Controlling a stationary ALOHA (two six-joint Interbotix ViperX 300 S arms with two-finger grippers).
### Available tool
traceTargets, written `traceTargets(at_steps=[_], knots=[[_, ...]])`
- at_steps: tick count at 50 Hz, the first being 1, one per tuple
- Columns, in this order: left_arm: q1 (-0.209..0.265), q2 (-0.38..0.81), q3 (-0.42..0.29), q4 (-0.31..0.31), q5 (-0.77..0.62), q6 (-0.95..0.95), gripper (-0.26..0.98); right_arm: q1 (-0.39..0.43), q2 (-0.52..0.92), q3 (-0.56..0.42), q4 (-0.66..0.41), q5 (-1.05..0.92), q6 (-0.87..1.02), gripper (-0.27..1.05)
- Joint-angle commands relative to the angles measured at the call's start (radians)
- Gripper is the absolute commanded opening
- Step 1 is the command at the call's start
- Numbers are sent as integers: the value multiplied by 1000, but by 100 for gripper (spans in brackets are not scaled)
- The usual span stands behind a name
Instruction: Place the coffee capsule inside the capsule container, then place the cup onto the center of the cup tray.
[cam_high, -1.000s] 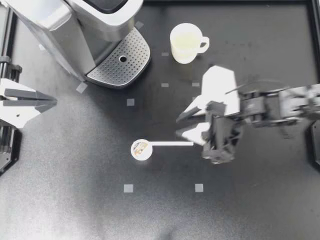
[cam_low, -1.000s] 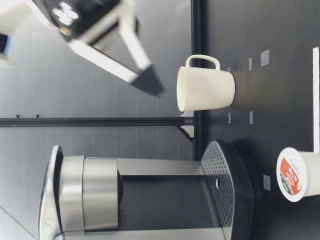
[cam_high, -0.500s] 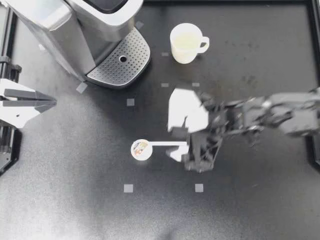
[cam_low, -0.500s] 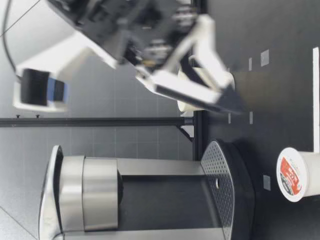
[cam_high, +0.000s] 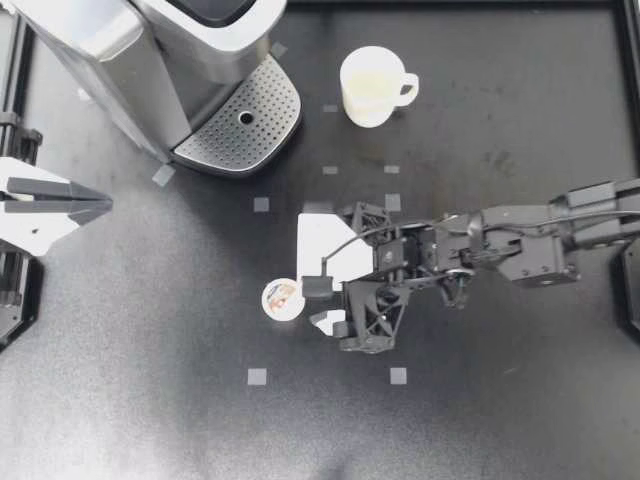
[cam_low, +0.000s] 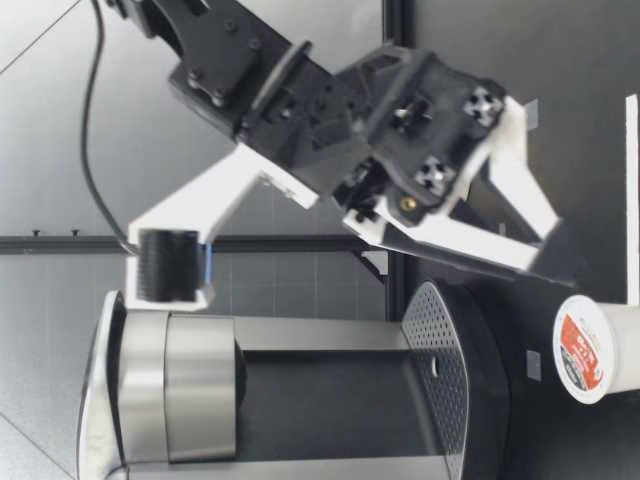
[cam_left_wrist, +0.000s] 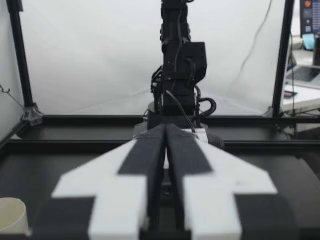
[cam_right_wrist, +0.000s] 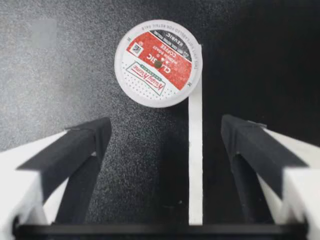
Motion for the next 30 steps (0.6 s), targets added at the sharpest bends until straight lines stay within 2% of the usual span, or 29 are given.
traceTargets(at_steps=[1, 30], knots=[[2, 2, -14, 3, -8, 2, 13, 11, -5, -29, 2, -8, -2, 88], [2, -3, -14, 3, -2, 3, 13, 17, 77, -92, 0, -25, -3, 88]])
